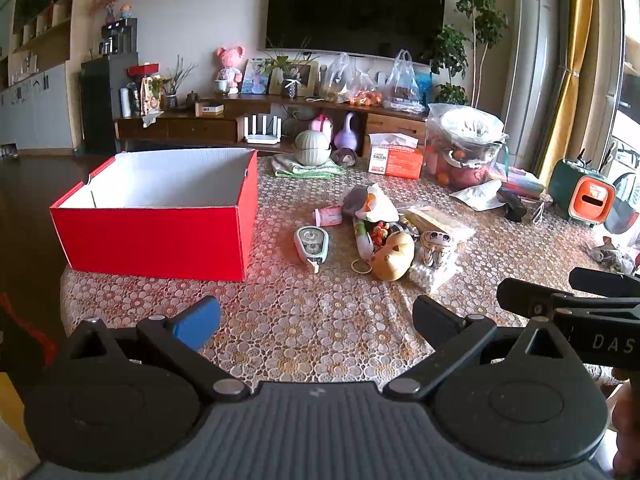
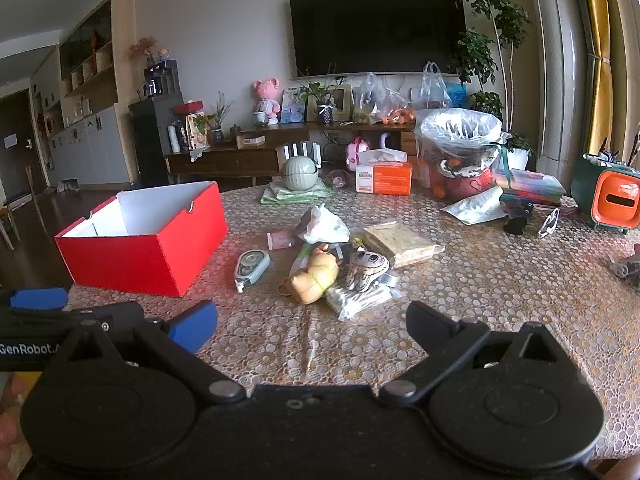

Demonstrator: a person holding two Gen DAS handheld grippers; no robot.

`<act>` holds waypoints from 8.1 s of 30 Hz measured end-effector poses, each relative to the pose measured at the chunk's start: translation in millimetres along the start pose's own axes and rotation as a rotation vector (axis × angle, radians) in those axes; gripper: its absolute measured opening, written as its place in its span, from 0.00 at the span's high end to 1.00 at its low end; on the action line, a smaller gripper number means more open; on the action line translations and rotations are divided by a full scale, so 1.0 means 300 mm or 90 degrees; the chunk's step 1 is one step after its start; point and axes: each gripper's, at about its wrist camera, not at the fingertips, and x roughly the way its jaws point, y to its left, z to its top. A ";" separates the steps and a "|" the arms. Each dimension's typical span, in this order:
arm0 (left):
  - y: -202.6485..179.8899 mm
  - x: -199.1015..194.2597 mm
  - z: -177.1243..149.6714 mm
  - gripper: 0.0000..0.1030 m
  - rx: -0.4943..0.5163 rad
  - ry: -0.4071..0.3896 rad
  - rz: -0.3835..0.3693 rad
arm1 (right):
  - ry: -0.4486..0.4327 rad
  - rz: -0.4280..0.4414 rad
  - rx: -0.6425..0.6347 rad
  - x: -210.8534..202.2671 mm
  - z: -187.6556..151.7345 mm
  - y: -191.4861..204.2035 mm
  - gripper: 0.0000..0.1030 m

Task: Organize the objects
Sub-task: 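Grasp the spotted potato toy with the left tool while the right tool grasps the white face plush, then carry both held toys over the red box with both tools, then open both tools to drop the toys into the red box, then withdraw both tools from the box back toward the table items, then grasp the grey tape dispenser with the left tool while the right tool grasps the silver tin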

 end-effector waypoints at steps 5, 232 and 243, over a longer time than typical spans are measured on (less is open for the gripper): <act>-0.011 0.024 0.010 0.00 0.017 -0.004 -0.002 | -0.003 -0.009 0.007 0.023 0.010 -0.025 0.03; 0.040 0.381 0.207 0.00 -0.002 0.039 -0.022 | 0.045 0.003 -0.137 0.244 0.149 -0.213 0.18; -0.009 0.558 0.177 0.00 0.003 0.079 -0.021 | 0.098 0.004 -0.086 0.391 0.131 -0.311 0.18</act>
